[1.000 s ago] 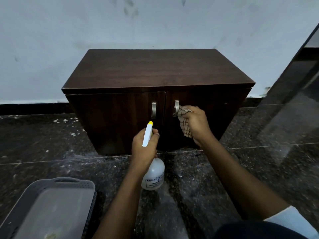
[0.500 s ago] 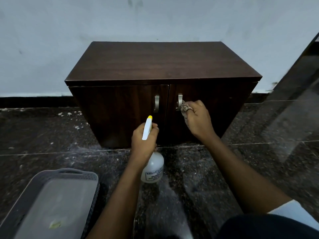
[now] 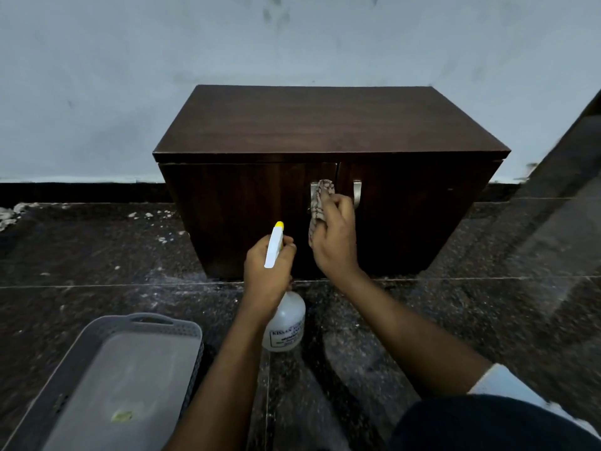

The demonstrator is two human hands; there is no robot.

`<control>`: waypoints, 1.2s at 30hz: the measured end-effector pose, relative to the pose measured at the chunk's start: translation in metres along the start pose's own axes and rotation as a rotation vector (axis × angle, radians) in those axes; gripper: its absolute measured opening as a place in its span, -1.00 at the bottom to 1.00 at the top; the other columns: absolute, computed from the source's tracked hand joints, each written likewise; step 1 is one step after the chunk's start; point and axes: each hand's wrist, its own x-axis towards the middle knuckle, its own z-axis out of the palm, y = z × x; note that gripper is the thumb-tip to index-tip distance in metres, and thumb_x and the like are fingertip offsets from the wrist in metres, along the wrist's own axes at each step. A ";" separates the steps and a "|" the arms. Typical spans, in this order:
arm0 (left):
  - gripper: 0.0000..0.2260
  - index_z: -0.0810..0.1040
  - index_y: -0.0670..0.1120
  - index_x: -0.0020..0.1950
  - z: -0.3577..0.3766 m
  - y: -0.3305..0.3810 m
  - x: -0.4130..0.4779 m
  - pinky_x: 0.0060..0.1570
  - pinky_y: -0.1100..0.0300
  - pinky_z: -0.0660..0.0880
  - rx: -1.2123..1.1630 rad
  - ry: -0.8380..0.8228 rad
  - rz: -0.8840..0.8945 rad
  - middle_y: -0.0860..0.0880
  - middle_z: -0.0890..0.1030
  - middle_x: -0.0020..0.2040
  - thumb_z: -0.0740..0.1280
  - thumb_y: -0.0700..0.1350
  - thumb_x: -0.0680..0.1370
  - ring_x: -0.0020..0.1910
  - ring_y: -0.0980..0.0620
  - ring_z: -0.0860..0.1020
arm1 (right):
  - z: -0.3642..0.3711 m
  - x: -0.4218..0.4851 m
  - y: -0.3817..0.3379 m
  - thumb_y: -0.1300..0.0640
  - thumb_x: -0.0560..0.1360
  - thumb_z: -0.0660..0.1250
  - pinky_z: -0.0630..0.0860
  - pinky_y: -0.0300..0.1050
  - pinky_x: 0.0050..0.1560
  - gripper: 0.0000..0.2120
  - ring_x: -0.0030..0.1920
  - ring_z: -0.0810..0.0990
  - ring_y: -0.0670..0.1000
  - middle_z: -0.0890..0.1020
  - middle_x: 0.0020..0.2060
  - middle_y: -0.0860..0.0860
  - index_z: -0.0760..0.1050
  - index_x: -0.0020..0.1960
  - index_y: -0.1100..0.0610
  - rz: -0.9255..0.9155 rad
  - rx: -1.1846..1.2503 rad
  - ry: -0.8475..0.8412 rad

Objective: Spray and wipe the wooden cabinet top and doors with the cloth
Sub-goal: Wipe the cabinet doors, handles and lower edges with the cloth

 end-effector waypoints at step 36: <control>-0.88 0.64 -0.05 -0.02 -0.001 0.002 0.001 -0.49 0.15 0.42 0.016 0.018 -0.034 -0.03 0.51 -0.34 0.37 -0.20 0.69 -0.44 0.02 0.45 | -0.011 0.013 0.001 0.28 0.62 0.16 0.55 0.18 0.22 -0.71 0.02 0.67 0.13 0.68 -0.01 0.14 0.60 0.21 0.15 0.866 1.224 -0.140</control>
